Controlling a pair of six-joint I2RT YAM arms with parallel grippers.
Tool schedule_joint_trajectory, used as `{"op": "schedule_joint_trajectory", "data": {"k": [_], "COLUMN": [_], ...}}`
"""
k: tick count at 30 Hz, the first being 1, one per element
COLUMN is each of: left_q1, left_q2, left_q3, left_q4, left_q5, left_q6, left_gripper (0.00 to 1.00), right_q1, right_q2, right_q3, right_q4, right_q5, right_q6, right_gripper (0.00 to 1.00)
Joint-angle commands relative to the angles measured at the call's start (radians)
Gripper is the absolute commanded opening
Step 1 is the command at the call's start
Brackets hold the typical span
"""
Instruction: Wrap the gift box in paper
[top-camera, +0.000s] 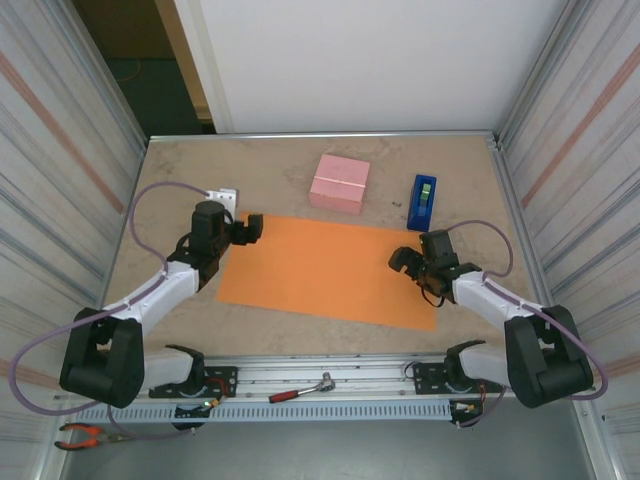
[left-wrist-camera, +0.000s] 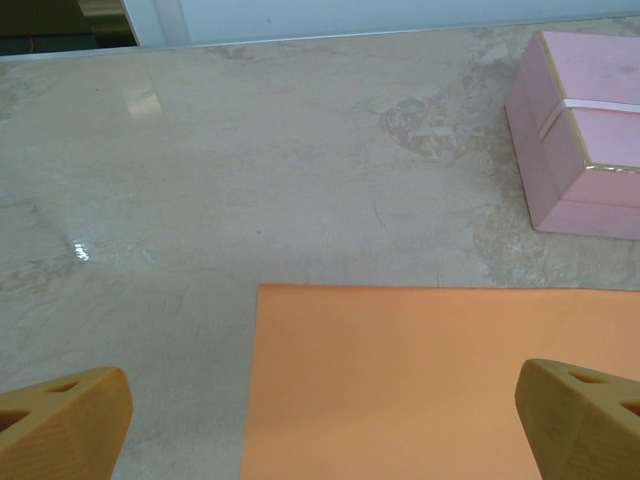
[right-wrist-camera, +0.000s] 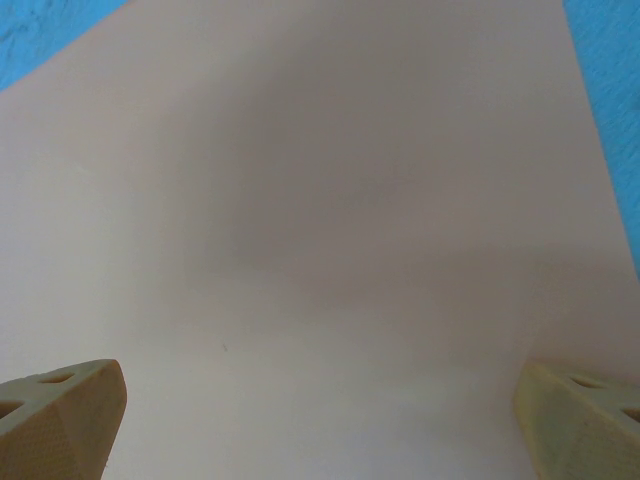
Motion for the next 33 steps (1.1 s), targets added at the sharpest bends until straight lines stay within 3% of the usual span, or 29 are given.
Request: {"op": "schedule_joint_trajectory", "data": {"k": [1, 8, 13, 20, 25, 28, 33], "left_q1": [-0.009, -0.019, -0.020, -0.019, -0.019, -0.018, -0.010], "left_q2": [0.014, 0.018, 0.015, 0.040, 0.189, 0.306, 0.491], "left_q3": [0.006, 0.013, 0.040, 0.156, 0.339, 0.442, 0.595], "left_q4": [0.009, 0.000, -0.019, -0.060, -0.103, -0.086, -0.079], "left_q5": [0.021, 0.032, 0.058, 0.222, 0.439, 0.535, 0.573], "left_q6": [-0.013, -0.015, -0.034, -0.113, -0.201, -0.234, -0.298], "left_gripper": [0.99, 0.99, 0.99, 0.99, 0.98, 0.94, 0.90], "right_q1": [-0.041, -0.130, -0.140, -0.115, -0.036, -0.003, 0.017], "right_q2": [0.019, 0.019, -0.067, -0.140, 0.023, 0.164, 0.378], "right_q3": [0.029, 0.049, 0.075, 0.168, 0.355, 0.484, 0.661], "right_q4": [-0.046, -0.063, -0.126, -0.154, -0.153, -0.121, -0.058], "right_q5": [-0.038, -0.095, -0.124, -0.176, -0.128, -0.159, -0.219], "right_q6": [-0.061, -0.119, -0.140, -0.126, -0.110, -0.096, -0.066], "right_gripper": [0.98, 0.98, 0.98, 0.98, 0.98, 0.98, 0.98]}}
